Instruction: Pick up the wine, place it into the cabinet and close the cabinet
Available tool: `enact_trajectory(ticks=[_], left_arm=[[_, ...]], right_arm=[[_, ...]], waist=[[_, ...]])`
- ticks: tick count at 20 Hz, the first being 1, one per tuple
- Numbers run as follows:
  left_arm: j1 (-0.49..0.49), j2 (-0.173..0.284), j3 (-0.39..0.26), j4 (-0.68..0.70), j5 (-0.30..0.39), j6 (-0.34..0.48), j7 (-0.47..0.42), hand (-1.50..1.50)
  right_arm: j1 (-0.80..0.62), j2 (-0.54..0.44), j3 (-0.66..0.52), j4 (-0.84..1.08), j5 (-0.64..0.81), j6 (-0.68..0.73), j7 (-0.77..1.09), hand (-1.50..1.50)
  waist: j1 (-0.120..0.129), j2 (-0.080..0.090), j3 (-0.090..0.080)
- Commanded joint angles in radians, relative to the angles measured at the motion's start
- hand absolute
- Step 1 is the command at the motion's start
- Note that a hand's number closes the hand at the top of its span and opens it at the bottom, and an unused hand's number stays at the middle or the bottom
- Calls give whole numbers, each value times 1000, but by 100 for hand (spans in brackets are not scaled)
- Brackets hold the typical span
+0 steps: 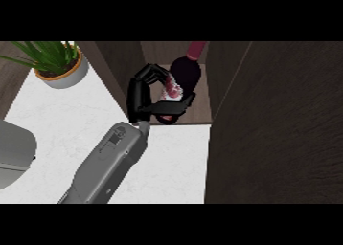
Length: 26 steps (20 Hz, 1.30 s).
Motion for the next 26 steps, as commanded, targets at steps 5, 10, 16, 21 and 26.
enact_trajectory(ticks=[5, 10, 16, 21, 26], left_arm=[[-115, -2, 42, 169, 18, -14, 4, 150], [-234, 37, 180, 361, 27, -90, -73, 150], [-345, 13, 200, 462, -6, -19, -156, 150], [-344, -2, 219, 527, 5, -20, -241, 150], [-401, -2, 295, 623, 23, -85, -245, 150]], right_arm=[[88, -14, -57, -95, -132, 33, 4, -150], [53, 15, -11, -87, -74, 17, -19, -150], [66, 15, -12, -102, -76, 22, -22, -150], [5, 29, 41, -51, -25, -1, -15, -150], [-9, 12, -27, -45, -101, -5, -3, -150]], waist=[[-3, 1, 0], [-16, 7, 0], [-26, 8, 0], [-14, 7, 0], [-19, 10, 0]])
